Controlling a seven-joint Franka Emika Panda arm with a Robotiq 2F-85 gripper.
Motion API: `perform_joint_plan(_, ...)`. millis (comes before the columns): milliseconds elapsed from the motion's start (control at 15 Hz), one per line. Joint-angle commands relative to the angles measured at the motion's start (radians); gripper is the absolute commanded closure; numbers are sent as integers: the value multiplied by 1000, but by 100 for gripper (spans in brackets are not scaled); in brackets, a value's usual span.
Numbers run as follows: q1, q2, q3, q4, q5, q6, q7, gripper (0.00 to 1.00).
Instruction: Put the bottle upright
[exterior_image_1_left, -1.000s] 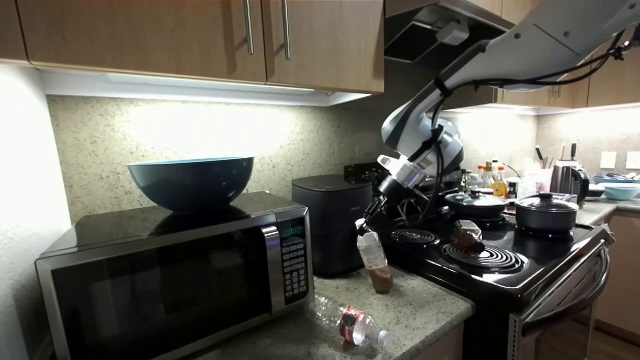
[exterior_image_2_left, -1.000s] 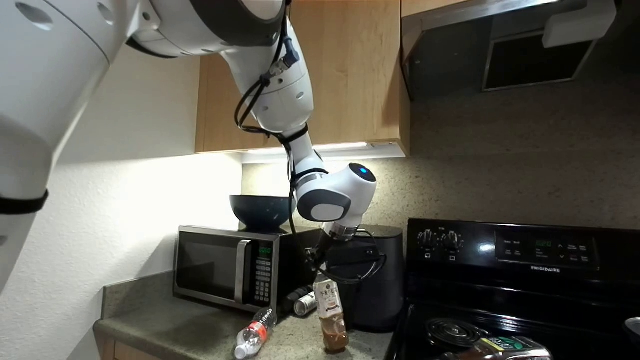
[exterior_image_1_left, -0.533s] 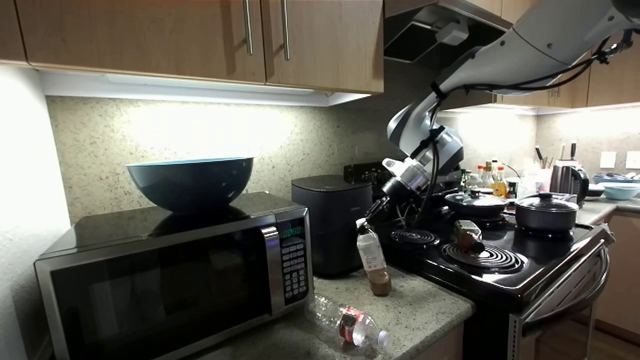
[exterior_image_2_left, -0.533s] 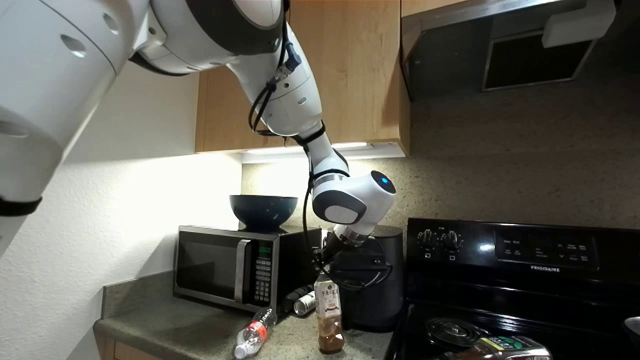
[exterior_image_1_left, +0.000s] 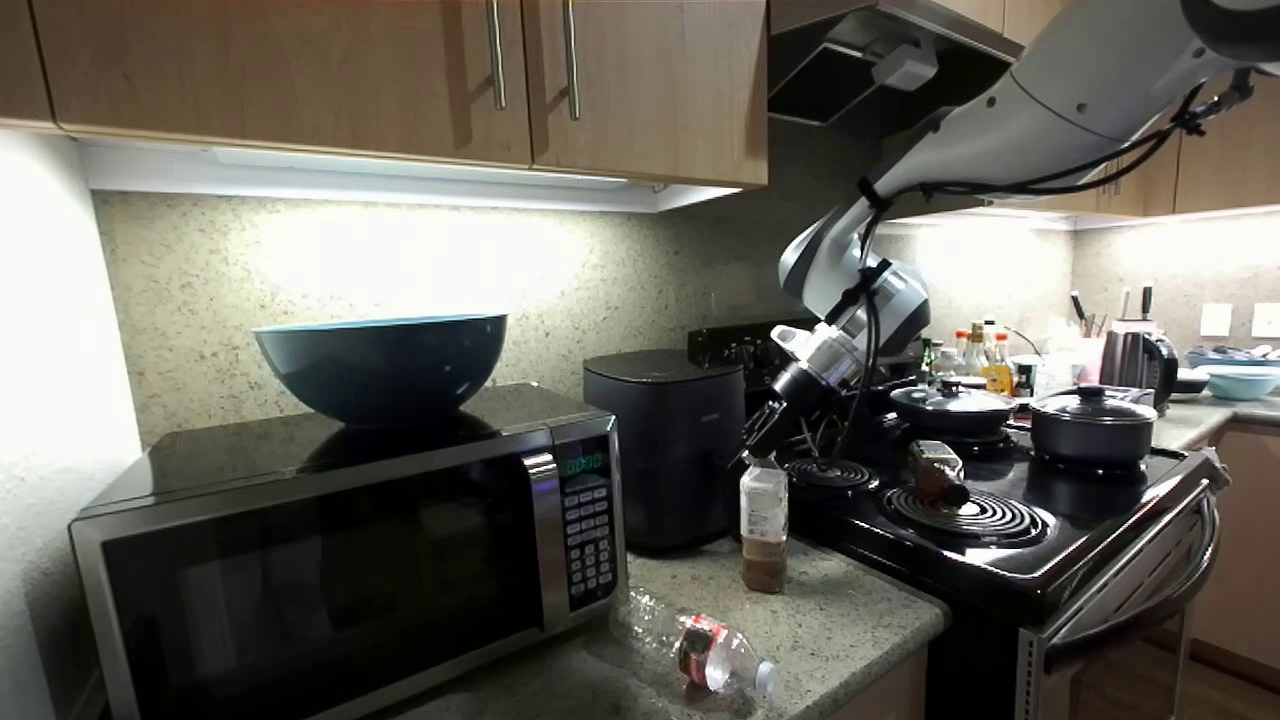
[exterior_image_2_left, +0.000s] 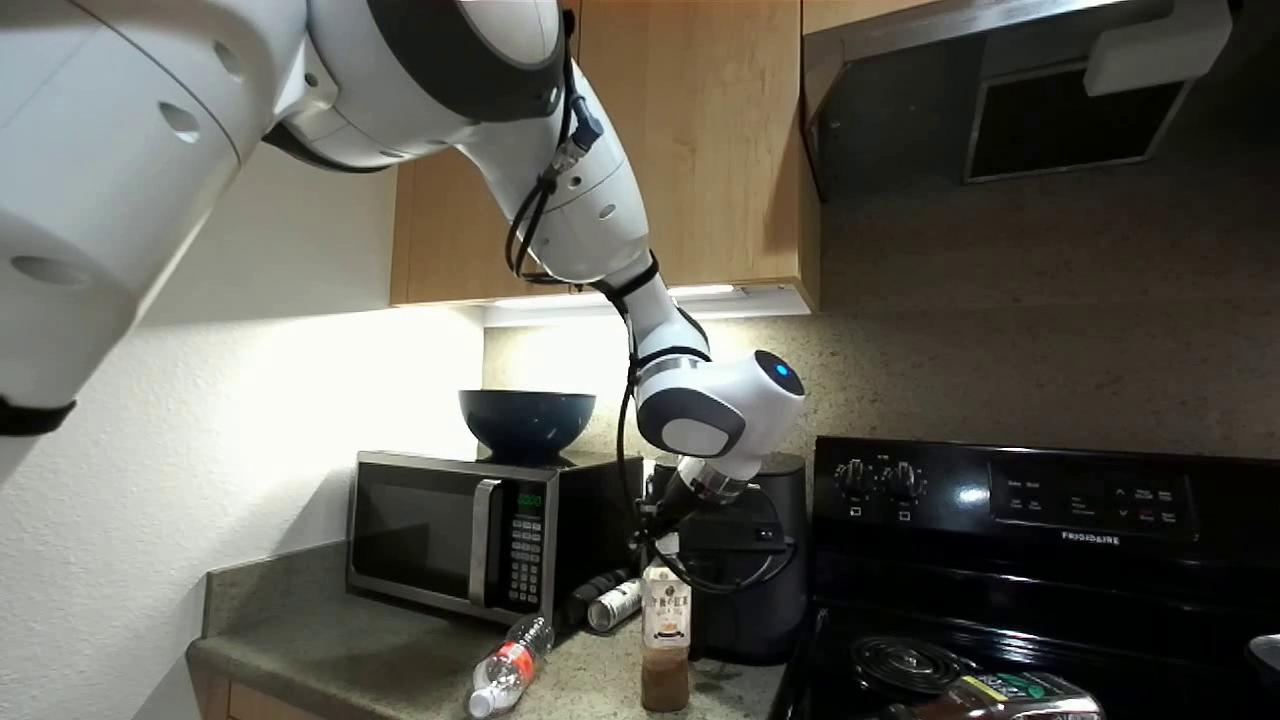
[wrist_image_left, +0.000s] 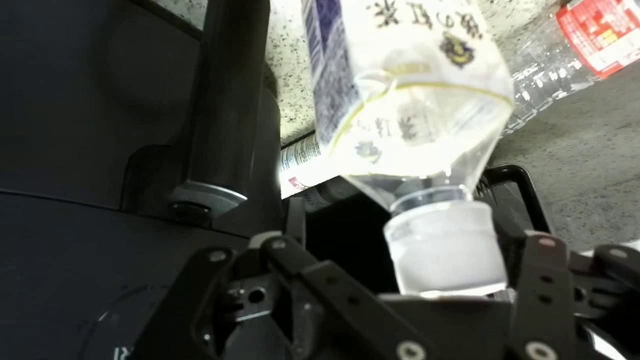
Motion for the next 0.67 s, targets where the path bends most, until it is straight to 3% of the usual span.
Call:
perform_joint_plan(0, 47, -21, -35, -13, 1, 35, -19, 0)
perform_joint_plan(200, 89, -58, -45, -49, -8, 149, -22, 0)
perform_joint_plan(600, 207, -146, -30, -162, -27, 609, 9, 0)
